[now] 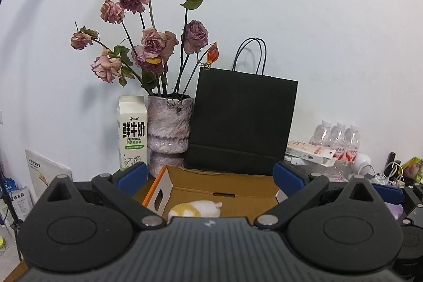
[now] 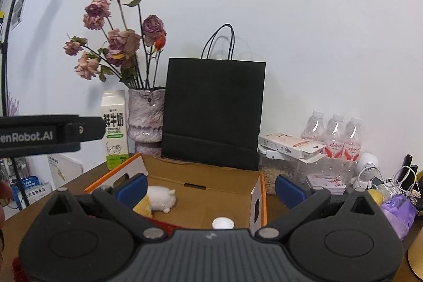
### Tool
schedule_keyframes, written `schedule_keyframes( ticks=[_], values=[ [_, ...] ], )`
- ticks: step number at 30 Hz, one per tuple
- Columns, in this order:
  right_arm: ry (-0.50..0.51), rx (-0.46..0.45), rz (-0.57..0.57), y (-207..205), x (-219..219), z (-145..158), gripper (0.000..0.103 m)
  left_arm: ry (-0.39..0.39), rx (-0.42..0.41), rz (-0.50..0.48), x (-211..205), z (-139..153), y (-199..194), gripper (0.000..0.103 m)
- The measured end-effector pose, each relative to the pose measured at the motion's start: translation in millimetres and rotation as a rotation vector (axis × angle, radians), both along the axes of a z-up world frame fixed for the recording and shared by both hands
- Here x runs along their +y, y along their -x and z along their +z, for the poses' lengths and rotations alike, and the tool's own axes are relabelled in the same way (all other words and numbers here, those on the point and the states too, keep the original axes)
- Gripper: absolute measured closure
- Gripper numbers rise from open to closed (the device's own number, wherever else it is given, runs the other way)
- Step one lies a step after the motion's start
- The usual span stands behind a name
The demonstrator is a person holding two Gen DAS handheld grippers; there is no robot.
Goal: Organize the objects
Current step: 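Withdraw both grippers from the box back toward the table items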
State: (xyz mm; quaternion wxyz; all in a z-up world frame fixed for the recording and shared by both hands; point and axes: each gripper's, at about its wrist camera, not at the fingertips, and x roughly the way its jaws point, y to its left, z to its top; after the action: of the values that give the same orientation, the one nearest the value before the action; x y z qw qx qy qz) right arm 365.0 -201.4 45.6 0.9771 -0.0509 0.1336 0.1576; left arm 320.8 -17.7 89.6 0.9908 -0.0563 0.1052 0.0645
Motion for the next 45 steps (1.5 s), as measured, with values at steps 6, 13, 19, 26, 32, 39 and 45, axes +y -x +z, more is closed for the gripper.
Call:
schedule_keyframes(
  ticks=[6,13,19,26,32,39,45],
  values=[
    [-0.006,0.006,0.006,28,-4,1,0.000,-0.007,0.013,0.010,0,1,29,0.000],
    [-0.014,0.008,0.012,66,-12,2,0.000,-0.011,0.017,0.027,1,5,68,0.000],
    [-0.018,0.001,0.012,98,-19,6,0.000,-0.016,0.014,0.039,0,9,98,0.000],
    [-0.011,0.002,0.010,130,-25,4,0.000,-0.019,0.019,0.037,-1,9,131,0.000],
    [-0.016,0.013,0.005,156,-31,-1,0.000,-0.022,0.035,-0.007,1,5,156,0.000],
    [-0.025,0.033,0.013,182,-35,-8,0.000,-0.033,0.048,0.009,5,-5,185,0.000],
    [-0.013,0.054,0.008,206,-36,-19,0.000,-0.029,0.058,0.020,11,-12,208,0.000]
  ],
)
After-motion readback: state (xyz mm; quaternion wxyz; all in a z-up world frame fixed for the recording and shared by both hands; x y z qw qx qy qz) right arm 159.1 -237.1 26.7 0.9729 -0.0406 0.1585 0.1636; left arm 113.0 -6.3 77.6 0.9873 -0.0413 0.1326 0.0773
